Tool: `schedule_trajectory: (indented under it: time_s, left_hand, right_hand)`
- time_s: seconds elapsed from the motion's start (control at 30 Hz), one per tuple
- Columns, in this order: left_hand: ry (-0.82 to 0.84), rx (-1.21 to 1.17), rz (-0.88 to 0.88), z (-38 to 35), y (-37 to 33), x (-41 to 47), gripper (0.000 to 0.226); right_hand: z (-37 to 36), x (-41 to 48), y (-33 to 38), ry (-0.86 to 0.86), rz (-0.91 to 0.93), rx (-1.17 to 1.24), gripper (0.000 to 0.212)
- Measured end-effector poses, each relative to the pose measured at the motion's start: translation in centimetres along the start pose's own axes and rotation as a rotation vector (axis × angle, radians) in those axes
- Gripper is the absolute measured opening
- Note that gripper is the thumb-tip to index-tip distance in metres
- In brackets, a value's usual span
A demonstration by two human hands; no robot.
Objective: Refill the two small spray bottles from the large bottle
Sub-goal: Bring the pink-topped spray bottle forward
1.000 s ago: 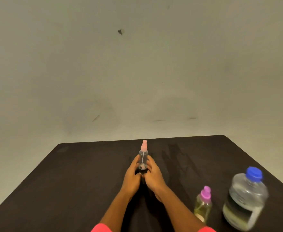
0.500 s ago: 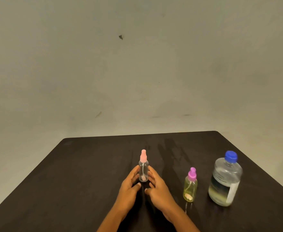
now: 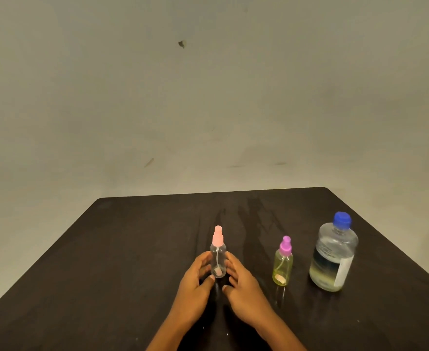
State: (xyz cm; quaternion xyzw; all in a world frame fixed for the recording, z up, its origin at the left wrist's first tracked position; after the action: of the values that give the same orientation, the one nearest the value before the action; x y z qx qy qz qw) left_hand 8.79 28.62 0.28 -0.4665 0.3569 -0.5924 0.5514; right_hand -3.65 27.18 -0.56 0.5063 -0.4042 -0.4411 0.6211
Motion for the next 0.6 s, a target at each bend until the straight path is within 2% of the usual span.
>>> schedule_trajectory:
  time_s: [0.23, 0.6]
  left_hand:
    - [-0.066, 0.015, 0.024, 0.2, -0.1, -0.9, 0.05]
    - [-0.073, 0.027, 0.058, 0.1, -0.8, -1.7, 0.041]
  right_hand:
    - [-0.4, -0.4, -0.3, -0.01, -0.039, -0.045, 0.07]
    - [-0.6, -0.6, 0.1, -0.014, -0.026, -0.113, 0.057]
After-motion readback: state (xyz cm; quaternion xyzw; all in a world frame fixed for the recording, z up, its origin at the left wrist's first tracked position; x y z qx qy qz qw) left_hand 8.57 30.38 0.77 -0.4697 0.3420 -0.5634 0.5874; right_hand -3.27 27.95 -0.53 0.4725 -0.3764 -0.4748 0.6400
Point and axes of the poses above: each hand's wrist, its own x-axis towards the middle knuckle, its own z-axis out of the back of the hand, y = z × x, the point moved 3 cm from there along x, towards the middle knuckle, and after that the axes turned 7 degrees about x, right-handed, at the moved point
